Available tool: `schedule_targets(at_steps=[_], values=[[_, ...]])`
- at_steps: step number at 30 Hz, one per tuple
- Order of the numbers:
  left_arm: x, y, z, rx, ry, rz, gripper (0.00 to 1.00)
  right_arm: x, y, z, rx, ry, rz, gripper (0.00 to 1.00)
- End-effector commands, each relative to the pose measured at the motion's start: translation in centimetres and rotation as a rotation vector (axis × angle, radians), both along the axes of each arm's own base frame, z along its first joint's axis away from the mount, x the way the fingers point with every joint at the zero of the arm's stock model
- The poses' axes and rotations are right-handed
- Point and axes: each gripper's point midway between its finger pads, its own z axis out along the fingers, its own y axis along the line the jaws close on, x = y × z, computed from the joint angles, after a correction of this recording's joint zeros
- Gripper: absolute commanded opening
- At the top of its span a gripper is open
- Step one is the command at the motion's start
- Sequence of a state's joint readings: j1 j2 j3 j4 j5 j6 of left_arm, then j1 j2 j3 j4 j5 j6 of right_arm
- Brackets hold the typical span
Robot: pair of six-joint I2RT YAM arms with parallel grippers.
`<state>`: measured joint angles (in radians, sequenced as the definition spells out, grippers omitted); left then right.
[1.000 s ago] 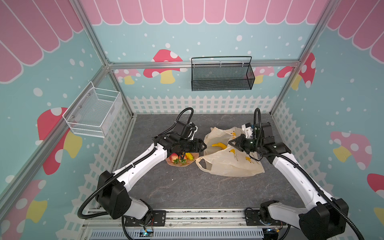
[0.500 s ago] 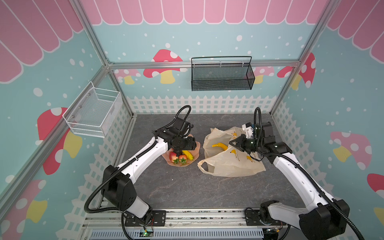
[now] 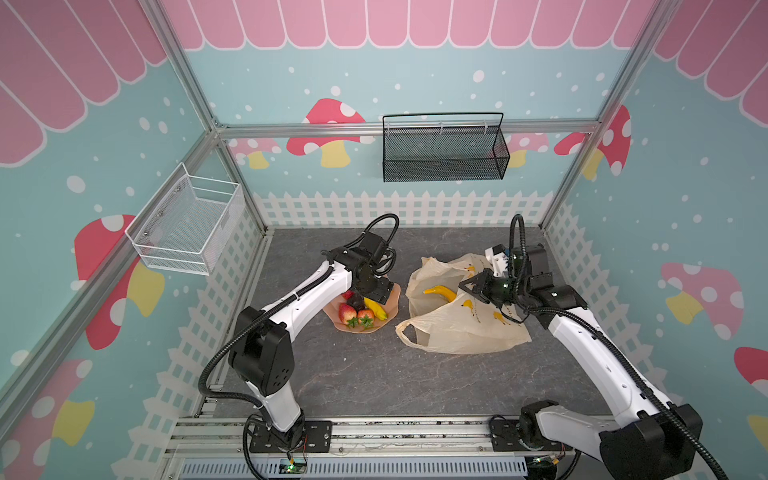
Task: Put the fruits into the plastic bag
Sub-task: 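Withdraw the left gripper from the bag back over the fruit bowl, then lower the left gripper into the bowl and grasp the yellow pear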
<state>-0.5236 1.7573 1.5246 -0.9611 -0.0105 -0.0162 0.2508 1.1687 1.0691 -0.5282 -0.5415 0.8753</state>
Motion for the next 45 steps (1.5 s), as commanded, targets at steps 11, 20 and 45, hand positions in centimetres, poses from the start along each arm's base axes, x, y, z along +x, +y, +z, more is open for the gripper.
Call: schedule_targets(at_steps=[11, 20, 45], values=[[4.1, 0.7, -3.2, 0.115, 0.010, -0.144, 0.86, -0.5, 0.1, 1.2, 0.006, -0.033, 0.011, 0.00], [5.4, 0.5, -4.8, 0.122, 0.041, -0.152, 0.86, -0.6, 0.0, 1.1, 0.009, -0.032, 0.008, 0.00], [5.9, 0.7, -7.7, 0.118, 0.118, -0.125, 0.85, -0.7, 0.1, 1.4, 0.019, -0.040, 0.007, 0.00]])
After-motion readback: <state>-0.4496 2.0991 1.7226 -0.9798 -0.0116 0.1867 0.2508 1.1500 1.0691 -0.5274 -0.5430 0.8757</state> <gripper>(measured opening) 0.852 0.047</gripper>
